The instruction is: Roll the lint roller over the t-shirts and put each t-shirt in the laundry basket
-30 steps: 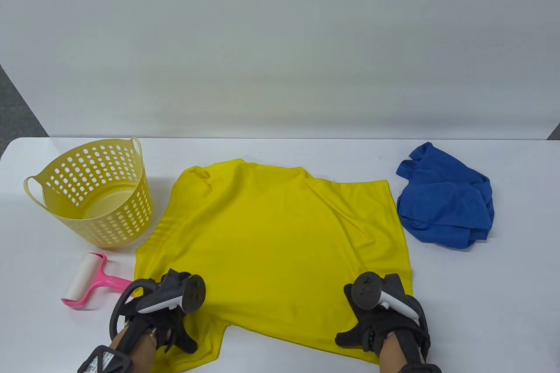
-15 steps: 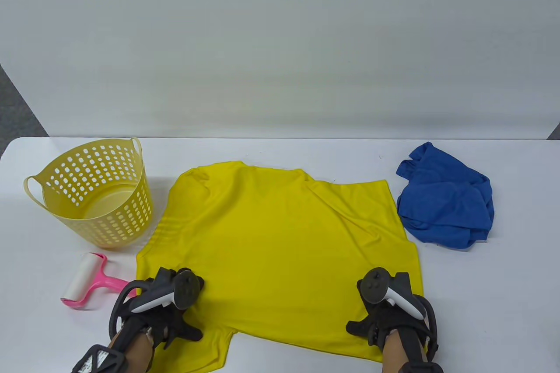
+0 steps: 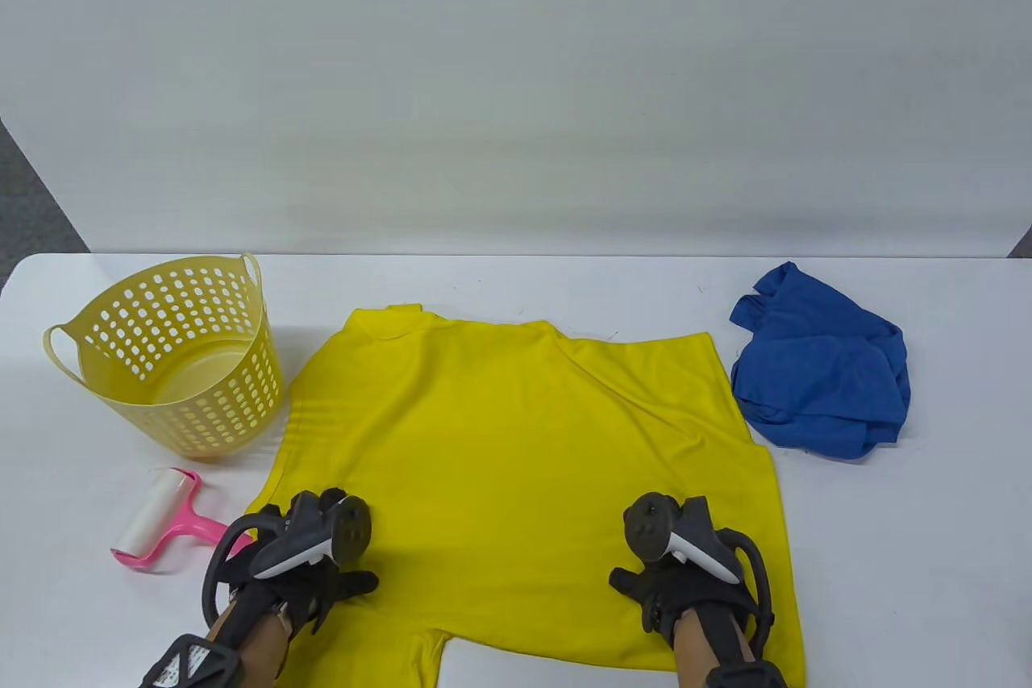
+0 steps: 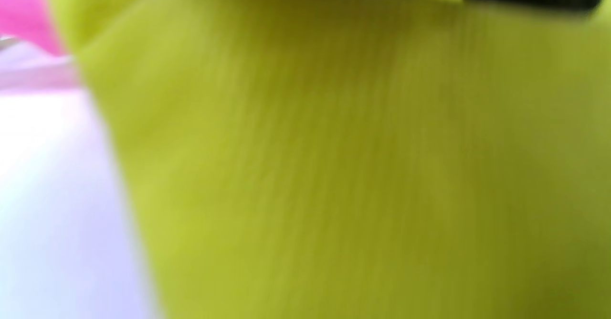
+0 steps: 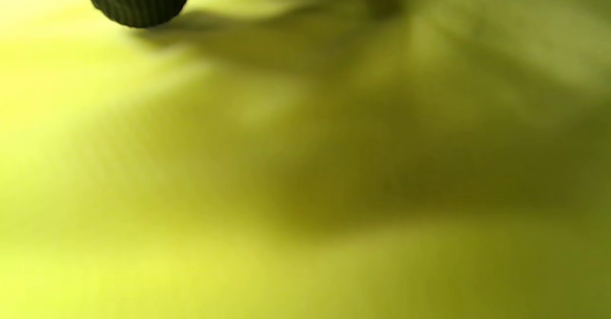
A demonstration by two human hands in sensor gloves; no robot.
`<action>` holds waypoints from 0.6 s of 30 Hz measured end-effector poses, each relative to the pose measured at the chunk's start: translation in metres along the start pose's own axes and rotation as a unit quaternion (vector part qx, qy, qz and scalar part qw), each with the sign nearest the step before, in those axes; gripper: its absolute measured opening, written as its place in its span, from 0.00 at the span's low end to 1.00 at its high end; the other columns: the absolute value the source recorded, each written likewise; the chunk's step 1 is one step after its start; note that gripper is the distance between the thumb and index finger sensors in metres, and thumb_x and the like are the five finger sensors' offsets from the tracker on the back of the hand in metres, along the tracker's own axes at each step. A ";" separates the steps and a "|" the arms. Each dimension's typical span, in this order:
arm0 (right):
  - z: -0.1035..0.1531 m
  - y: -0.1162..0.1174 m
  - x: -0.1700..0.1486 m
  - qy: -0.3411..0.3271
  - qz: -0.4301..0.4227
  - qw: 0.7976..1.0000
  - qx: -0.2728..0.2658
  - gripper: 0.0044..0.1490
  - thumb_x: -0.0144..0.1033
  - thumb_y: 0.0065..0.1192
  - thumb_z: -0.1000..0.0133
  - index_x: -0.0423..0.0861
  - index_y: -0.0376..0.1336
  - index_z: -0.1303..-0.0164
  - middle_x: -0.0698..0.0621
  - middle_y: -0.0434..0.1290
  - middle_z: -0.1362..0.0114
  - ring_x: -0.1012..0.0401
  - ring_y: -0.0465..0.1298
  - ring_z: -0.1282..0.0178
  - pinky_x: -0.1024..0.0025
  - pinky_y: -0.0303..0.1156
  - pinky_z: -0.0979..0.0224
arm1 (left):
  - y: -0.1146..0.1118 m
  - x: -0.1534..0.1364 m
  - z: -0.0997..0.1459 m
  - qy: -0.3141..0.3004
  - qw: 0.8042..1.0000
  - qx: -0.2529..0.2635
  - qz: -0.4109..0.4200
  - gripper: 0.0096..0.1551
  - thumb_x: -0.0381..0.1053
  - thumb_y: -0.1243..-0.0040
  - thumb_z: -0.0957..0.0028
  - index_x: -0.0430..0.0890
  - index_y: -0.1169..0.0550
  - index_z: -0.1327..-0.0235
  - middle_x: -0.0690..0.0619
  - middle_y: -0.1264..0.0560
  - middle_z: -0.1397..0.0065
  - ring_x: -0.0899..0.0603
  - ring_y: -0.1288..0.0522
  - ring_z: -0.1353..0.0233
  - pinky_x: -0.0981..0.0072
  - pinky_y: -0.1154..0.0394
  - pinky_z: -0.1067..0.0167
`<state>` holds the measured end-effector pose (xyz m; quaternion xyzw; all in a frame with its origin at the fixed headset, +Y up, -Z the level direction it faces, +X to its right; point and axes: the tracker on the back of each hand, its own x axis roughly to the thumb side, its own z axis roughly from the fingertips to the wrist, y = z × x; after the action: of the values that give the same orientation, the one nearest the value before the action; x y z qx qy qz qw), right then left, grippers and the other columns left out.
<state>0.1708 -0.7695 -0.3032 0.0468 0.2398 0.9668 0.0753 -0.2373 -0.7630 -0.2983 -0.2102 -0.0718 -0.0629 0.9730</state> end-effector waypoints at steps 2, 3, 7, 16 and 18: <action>0.004 -0.004 -0.004 -0.010 -0.026 0.999 -0.026 0.42 0.58 0.54 0.49 0.51 0.51 0.27 0.38 0.48 0.19 0.35 0.50 0.23 0.29 0.49 0.29 | 0.005 0.002 0.003 0.000 1.000 0.017 -0.007 0.47 0.75 0.41 0.57 0.58 0.34 0.24 0.50 0.34 0.17 0.34 0.33 0.18 0.28 0.45 0.23; 0.005 -0.005 -0.004 -0.010 -0.035 0.999 -0.029 0.40 0.58 0.54 0.49 0.50 0.54 0.29 0.38 0.51 0.20 0.35 0.52 0.25 0.30 0.50 0.30 | 0.006 0.004 0.003 0.002 0.999 0.034 -0.009 0.43 0.75 0.41 0.56 0.58 0.31 0.28 0.51 0.31 0.22 0.34 0.30 0.22 0.29 0.43 0.23; 0.009 -0.010 -0.001 -0.008 -0.014 0.997 -0.080 0.34 0.56 0.54 0.48 0.48 0.63 0.38 0.37 0.61 0.27 0.37 0.62 0.32 0.35 0.57 0.32 | 0.007 0.008 0.002 0.022 0.998 0.053 -0.027 0.33 0.74 0.42 0.54 0.59 0.24 0.39 0.52 0.25 0.32 0.38 0.24 0.30 0.30 0.41 0.24; -0.003 0.003 -0.014 0.025 0.029 0.998 -0.059 0.51 0.62 0.54 0.51 0.50 0.41 0.24 0.37 0.44 0.17 0.31 0.45 0.22 0.23 0.44 0.31 | -0.002 0.006 0.001 0.017 0.997 0.055 -0.049 0.51 0.76 0.41 0.58 0.62 0.42 0.21 0.49 0.42 0.14 0.34 0.42 0.13 0.27 0.50 0.21; -0.008 0.009 -0.025 0.056 -0.001 0.998 0.017 0.54 0.67 0.48 0.52 0.53 0.33 0.25 0.38 0.32 0.19 0.32 0.35 0.22 0.22 0.40 0.31 | -0.004 0.001 -0.003 0.003 1.000 0.010 -0.020 0.58 0.77 0.40 0.61 0.62 0.48 0.18 0.49 0.49 0.10 0.30 0.48 0.11 0.25 0.51 0.21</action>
<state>0.1938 -0.7849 -0.3071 -0.0067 0.2603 0.9635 0.0621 -0.2364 -0.7678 -0.2992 -0.1983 -0.0733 -0.0826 0.9739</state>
